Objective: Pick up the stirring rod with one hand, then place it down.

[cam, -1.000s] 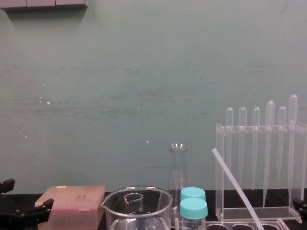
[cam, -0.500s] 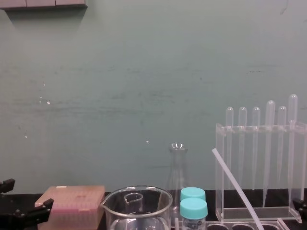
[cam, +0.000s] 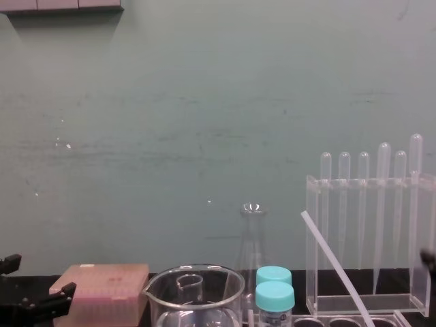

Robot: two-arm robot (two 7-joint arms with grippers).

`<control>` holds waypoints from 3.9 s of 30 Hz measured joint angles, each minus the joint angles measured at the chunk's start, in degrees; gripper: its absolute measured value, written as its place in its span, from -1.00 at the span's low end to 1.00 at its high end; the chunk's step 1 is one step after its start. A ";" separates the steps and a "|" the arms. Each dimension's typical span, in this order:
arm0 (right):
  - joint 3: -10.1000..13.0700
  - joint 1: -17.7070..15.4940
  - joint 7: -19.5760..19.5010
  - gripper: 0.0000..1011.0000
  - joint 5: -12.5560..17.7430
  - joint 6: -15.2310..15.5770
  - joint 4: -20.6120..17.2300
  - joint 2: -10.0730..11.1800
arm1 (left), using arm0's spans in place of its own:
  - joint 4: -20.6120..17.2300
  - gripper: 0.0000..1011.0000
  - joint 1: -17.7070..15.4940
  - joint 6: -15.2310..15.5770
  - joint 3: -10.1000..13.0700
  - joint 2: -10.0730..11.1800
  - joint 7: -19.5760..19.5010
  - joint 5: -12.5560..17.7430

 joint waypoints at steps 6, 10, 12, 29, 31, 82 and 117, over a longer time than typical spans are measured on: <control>0.65 1.04 -3.19 0.98 -6.98 -9.28 -1.65 -0.81 | 0.00 0.98 0.00 0.00 0.00 0.00 0.00 0.00; -0.27 3.17 -2.11 0.98 -9.29 -14.20 -1.91 -1.74 | 0.00 0.98 0.00 0.00 0.00 0.00 0.00 0.00; -0.84 4.22 -0.50 0.98 -8.88 -15.51 -1.65 -2.30 | 0.00 0.98 0.00 0.00 0.00 0.00 0.00 0.00; -5.18 9.84 25.21 0.98 15.76 3.19 2.46 -6.94 | 0.00 0.98 0.00 0.00 0.00 0.00 0.00 0.00; -5.14 9.84 25.91 0.98 16.82 5.25 2.54 -7.17 | 0.00 0.98 0.00 0.00 0.00 0.00 0.00 0.00; -3.98 8.46 25.63 -0.33 18.10 11.49 1.81 -7.64 | 0.00 0.98 0.00 0.00 0.00 0.00 0.00 0.00; 3.70 11.16 34.77 -0.85 18.70 -15.74 4.15 -10.90 | 0.00 0.98 0.00 0.00 0.00 0.00 0.00 0.00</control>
